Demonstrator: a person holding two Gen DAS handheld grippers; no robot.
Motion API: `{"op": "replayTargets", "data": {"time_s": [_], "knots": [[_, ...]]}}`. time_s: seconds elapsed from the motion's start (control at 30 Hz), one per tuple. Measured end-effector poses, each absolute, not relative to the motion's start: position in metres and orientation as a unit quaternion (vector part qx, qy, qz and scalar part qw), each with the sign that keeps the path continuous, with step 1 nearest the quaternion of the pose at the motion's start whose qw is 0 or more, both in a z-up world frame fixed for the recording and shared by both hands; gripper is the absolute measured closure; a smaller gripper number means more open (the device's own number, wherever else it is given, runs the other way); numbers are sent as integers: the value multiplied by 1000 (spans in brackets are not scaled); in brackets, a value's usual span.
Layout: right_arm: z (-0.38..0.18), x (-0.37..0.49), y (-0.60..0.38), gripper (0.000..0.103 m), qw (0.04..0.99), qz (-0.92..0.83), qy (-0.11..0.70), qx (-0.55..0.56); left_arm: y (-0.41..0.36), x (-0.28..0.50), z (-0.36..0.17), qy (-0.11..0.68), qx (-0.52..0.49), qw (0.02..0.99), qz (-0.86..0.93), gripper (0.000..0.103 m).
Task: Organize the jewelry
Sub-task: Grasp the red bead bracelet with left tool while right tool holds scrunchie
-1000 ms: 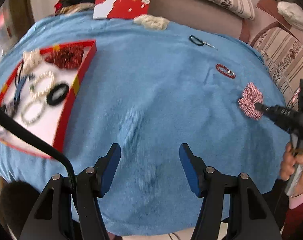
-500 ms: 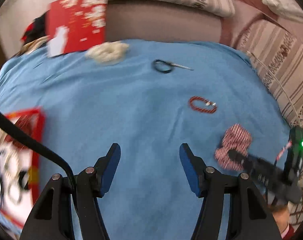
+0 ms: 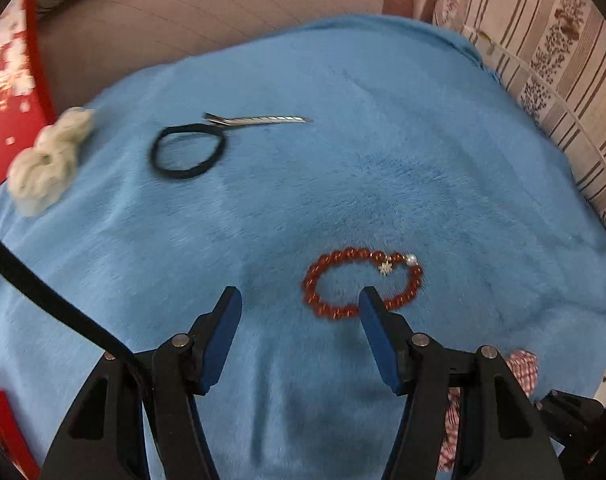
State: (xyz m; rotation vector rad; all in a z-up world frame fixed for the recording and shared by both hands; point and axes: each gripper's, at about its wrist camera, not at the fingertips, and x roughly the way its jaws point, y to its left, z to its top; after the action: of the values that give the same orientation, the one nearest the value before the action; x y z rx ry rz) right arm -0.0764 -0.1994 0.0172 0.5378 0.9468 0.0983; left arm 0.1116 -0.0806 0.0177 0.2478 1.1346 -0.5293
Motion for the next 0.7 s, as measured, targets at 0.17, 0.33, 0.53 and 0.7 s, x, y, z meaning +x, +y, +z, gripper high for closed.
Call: {"op": "replayTargets", "data": {"time_s": [0.17,0.33,0.53,0.7], "knots": [[15,-74,-201,80,853,48,449,261,-94,115,15,515,127,806,-262,44],[16,-76,-198,80,857,44,448,250,-113,100,13,493,180,812,-256,96],[20,-77,-187,87,869,38,444,217,-98,83,29,497,152,814,-258,96],[20,-78,-189,89,868,40,441,223,-55,62,65,489,121,829,-245,96]]}}
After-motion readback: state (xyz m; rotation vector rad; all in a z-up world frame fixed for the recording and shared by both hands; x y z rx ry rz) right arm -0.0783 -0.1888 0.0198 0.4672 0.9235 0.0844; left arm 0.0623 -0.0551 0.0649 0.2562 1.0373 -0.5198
